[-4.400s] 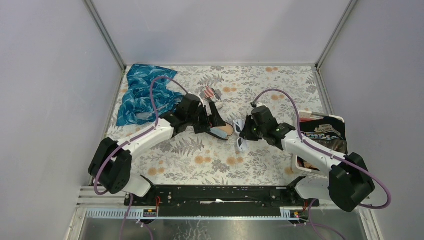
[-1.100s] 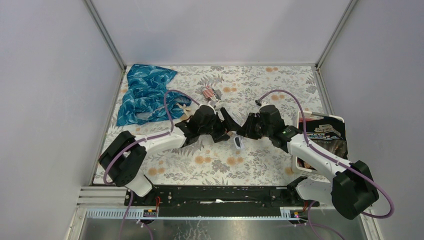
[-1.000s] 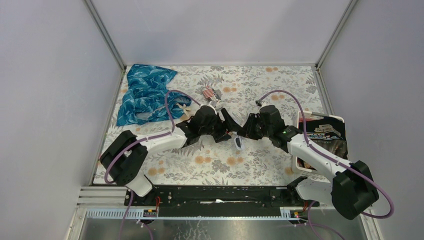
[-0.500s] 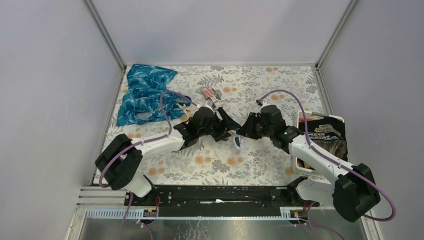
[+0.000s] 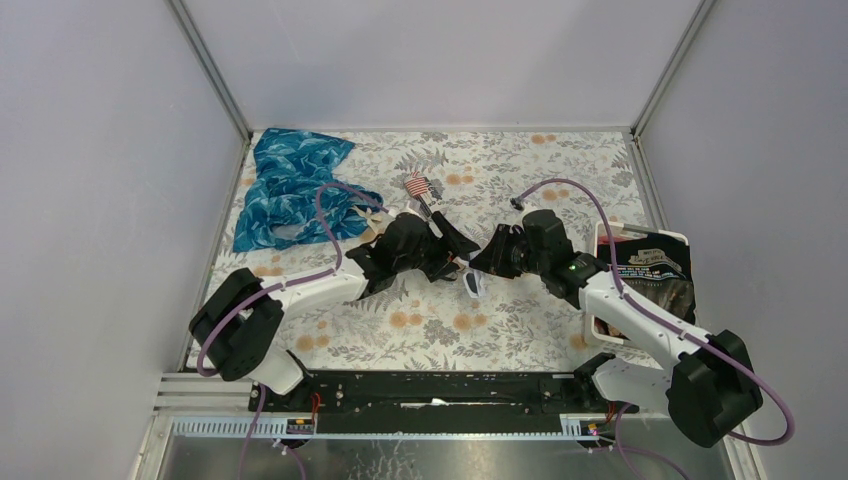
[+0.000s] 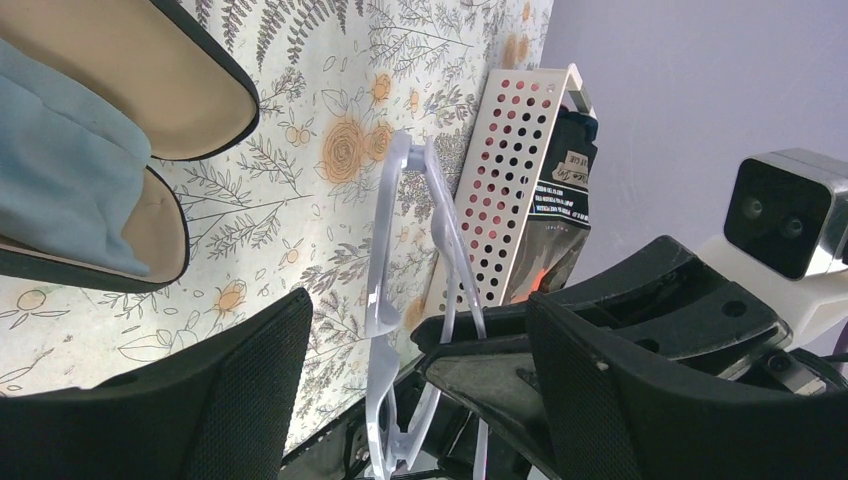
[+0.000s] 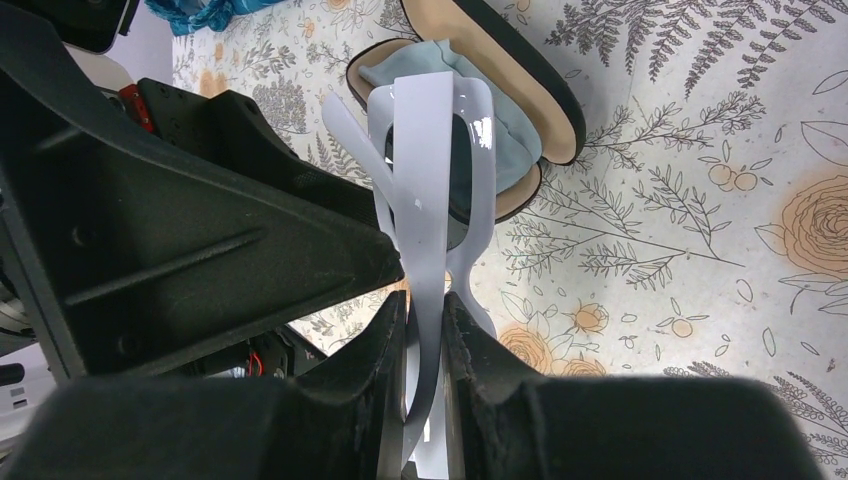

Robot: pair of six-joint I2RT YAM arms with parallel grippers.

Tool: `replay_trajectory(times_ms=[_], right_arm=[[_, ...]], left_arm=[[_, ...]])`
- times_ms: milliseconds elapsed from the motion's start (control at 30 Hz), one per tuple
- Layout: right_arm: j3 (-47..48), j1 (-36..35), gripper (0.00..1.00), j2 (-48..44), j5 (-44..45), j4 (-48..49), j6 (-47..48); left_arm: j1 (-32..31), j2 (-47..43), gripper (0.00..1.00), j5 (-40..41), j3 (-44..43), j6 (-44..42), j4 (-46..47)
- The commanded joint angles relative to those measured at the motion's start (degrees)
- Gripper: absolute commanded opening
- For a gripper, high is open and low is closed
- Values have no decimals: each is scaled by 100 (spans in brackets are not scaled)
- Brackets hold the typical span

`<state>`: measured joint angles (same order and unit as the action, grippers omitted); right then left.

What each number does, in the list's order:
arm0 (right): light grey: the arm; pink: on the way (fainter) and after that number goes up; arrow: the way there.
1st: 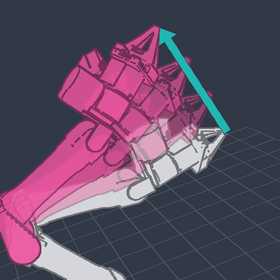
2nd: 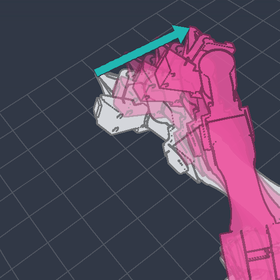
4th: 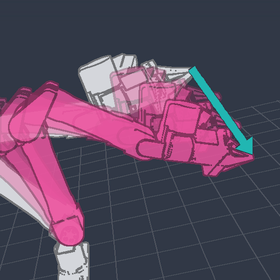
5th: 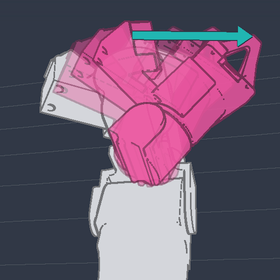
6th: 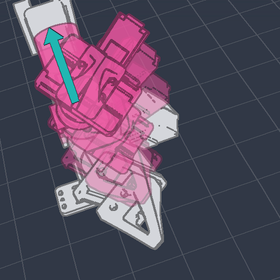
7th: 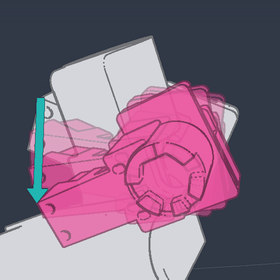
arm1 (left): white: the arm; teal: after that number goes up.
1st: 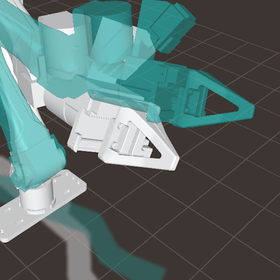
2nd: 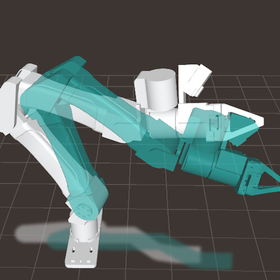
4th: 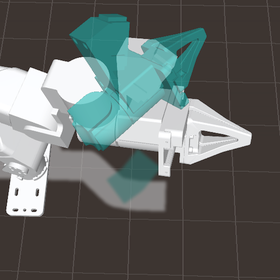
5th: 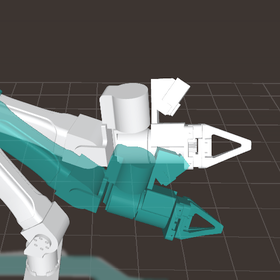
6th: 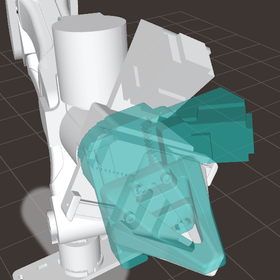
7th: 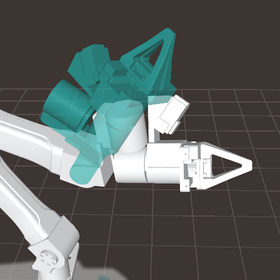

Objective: Organize the sunglasses
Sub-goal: Pick up the sunglasses from the center of the board.

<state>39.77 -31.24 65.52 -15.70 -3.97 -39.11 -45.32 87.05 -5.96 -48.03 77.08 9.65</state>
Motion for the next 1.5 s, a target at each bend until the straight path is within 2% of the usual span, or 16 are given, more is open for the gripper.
replay_trajectory(times_ms=[0,167,400,633,1200,1267,1300,1367,1400,1467], right_arm=[[68,-48,0,-197,-129,176,-44],[57,-48,0,-223,-148,197,-69],[62,-48,0,-197,-183,244,-107],[54,-48,0,-117,-221,339,-140],[-6,-43,1,-59,-174,344,-195],[-5,-45,7,-50,-178,342,-205],[12,-44,14,-48,-166,344,-212],[42,-48,38,-68,-115,285,-204],[69,-48,55,-84,-72,230,-202],[133,-41,69,-138,48,83,-155]], left_arm=[[6,-87,83,221,29,105,33],[6,12,81,209,-75,78,25],[-42,207,72,95,-156,45,130],[-73,321,69,78,-247,-17,138],[-117,514,31,7,-442,-105,52],[-117,530,27,-11,-444,-112,39],[-115,532,26,-21,-451,-118,19],[-116,532,24,3,-489,-157,-73],[-117,533,23,30,-507,-184,-123],[-117,506,22,122,-571,-288,-284]])
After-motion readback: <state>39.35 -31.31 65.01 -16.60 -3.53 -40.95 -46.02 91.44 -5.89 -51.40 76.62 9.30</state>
